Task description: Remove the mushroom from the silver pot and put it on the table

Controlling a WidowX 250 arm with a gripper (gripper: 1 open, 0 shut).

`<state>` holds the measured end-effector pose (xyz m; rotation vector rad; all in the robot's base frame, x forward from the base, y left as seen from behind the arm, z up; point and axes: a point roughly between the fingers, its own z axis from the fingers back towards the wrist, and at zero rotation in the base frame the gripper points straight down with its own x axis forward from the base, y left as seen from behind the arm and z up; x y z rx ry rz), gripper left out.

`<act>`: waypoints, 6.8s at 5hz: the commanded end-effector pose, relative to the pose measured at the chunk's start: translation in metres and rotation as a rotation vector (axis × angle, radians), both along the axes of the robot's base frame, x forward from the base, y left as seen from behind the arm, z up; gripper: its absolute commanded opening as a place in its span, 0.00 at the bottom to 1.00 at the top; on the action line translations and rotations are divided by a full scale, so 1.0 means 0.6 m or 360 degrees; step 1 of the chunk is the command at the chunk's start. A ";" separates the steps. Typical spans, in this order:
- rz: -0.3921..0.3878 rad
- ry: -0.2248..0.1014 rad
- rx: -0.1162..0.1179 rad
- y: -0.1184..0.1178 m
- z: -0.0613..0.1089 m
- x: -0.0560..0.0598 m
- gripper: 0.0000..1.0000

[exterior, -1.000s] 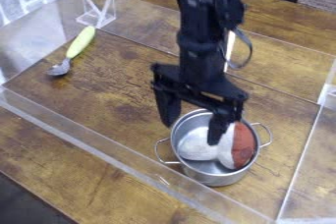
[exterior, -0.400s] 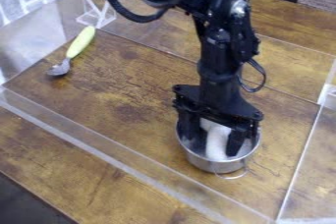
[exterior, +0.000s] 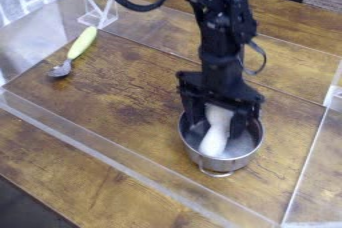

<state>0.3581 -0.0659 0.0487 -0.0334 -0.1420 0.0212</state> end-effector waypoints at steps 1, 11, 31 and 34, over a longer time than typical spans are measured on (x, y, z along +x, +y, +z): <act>0.0025 -0.0098 -0.0008 0.024 0.033 0.025 1.00; -0.0170 -0.0132 -0.0014 -0.047 0.023 0.004 0.00; 0.0167 0.0060 0.0144 0.218 0.047 -0.027 1.00; 0.0370 -0.0098 0.0096 0.215 0.180 -0.018 1.00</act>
